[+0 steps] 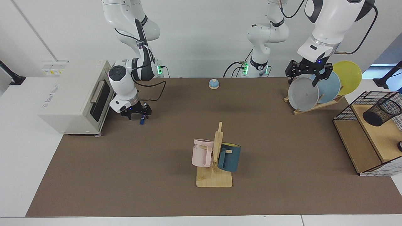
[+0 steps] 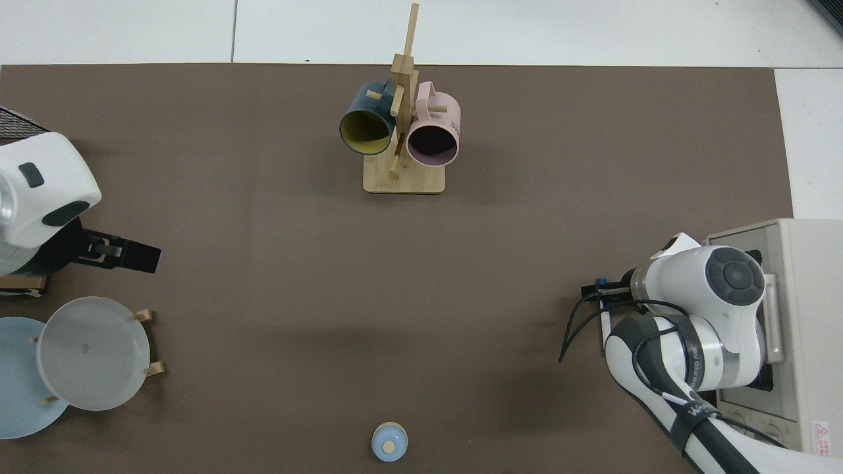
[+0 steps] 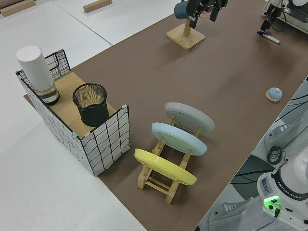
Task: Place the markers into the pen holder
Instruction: 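Reach the right gripper down to the white marker and grasp it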
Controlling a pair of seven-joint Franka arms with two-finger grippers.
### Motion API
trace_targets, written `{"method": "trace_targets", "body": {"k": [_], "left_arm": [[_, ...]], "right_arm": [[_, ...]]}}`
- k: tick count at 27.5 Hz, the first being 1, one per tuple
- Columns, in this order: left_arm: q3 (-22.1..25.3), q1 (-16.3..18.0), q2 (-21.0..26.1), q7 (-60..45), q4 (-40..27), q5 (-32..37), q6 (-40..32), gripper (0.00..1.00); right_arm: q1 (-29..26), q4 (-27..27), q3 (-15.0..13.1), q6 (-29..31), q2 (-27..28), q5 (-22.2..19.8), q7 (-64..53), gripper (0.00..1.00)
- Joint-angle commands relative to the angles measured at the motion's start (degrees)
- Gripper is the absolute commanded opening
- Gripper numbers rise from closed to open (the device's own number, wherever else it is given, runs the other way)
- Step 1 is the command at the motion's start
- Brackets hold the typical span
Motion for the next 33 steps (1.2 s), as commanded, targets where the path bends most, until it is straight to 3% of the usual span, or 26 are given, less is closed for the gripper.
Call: {"method": "trace_targets", "body": {"k": [1, 5, 11, 13, 14, 16, 18, 19, 27, 33], "left_arm": [[-0.07, -0.37, -2.43, 0.08, -2.55, -0.59, -1.11, 1.00], [-0.24, -0.55, -2.43, 0.43, -2.65, -0.59, -0.23, 1.00], [-0.33, -0.99, -2.34, 0.26, -2.74, -0.67, 1.44, 1.00], [-0.33, -0.99, -2.34, 0.09, -2.74, -0.67, 1.79, 1.00], [-0.33, -1.08, -2.26, 0.00, -2.74, -0.67, 1.88, 1.00], [-0.33, -1.34, -2.25, 0.17, -2.74, -0.67, 2.06, 1.00], [-0.33, -1.34, -2.25, 0.35, -2.83, -1.20, 2.06, 1.00], [-0.33, -1.34, -2.17, 0.44, -2.74, -1.64, 1.97, 1.00], [-0.24, -1.25, -2.43, 0.44, -3.00, -1.90, 1.09, 1.00], [-0.24, -0.81, -2.43, 0.52, -3.44, -1.90, 1.27, 1.00]], "right_arm": [[-0.20, -1.17, 0.38, 2.19, 0.11, 0.61, 2.23, 0.98], [-0.20, -1.17, 0.38, 1.84, 0.11, 0.61, 2.40, 0.76], [0.24, -1.00, 0.38, 1.31, -0.07, 0.61, 2.93, 0.69], [0.32, -0.82, 0.38, 1.31, -0.24, 0.61, 3.28, 0.60], [0.33, -0.73, 0.38, 1.31, -0.24, 0.61, 3.46, 0.54], [0.33, -0.65, 0.38, 1.22, -0.33, 0.61, 3.11, 0.34], [0.33, -0.47, 0.38, 0.70, -0.33, 0.52, 3.28, 0.07], [0.41, -0.38, 0.47, 0.43, -0.33, 0.61, 3.37, 0.00], [0.24, 1.81, 0.47, -2.55, -0.07, 1.31, 3.72, 0.00], [0.41, 6.55, 0.47, -9.93, -0.15, 9.48, 5.04, 0.00]]}}
